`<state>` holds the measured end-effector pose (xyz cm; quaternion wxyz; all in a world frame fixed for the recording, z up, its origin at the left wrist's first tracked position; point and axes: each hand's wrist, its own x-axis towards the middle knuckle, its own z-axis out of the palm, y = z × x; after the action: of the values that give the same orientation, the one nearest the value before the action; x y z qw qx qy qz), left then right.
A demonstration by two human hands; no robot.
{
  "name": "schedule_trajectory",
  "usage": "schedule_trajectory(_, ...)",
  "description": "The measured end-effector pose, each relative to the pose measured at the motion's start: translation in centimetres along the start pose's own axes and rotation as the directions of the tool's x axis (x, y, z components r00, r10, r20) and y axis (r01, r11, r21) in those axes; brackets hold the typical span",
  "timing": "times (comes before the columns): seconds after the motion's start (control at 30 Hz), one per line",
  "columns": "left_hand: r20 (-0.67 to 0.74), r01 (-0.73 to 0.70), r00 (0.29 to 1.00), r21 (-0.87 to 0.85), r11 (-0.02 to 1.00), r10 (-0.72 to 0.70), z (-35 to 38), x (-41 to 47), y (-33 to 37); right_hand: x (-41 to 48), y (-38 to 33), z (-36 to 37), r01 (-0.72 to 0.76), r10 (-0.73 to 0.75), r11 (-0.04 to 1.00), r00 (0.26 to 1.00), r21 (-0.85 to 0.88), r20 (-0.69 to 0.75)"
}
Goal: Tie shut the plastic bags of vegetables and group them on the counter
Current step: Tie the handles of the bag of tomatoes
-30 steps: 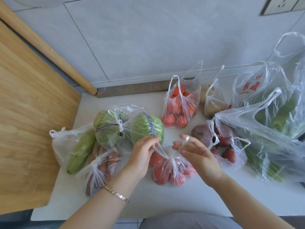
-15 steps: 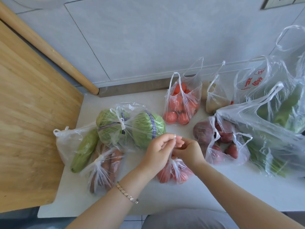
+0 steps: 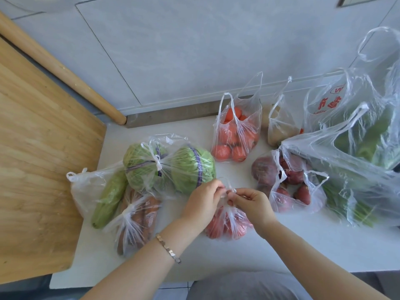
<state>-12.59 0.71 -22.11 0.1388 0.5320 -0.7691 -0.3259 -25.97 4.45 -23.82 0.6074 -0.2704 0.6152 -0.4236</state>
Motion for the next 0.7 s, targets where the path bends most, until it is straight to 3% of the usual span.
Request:
schedule_trajectory(0.17,-0.159,0.042,0.985,-0.159,0.986,-0.068,-0.2,-1.7,-1.6,0.3,0.4,0.1,-0.045,0.050,0.997,0.995,0.064,-0.088)
schedule_trajectory(0.27,-0.060,0.114,0.991,-0.115,0.987,-0.122,-0.5,-1.9,-2.7,0.5,0.5,0.4,-0.052,0.060,0.995,0.992,0.080,-0.109)
schedule_trajectory(0.4,-0.024,-0.011,1.000,0.030,0.999,0.012,-0.5,-1.3,-1.9,0.8,0.3,0.5,-0.007,0.013,0.998,0.996,0.064,-0.088)
schedule_trajectory(0.53,0.139,0.018,0.990,-0.019,1.000,-0.015,-0.6,-0.1,-0.1,0.6,0.0,0.3,0.057,-0.057,0.998,0.998,-0.002,-0.022)
schedule_trajectory(0.7,0.228,0.173,0.964,-0.142,0.975,-0.138,-0.4,0.8,-0.2,0.5,0.1,0.4,0.067,-0.069,0.998,0.991,-0.022,-0.117)
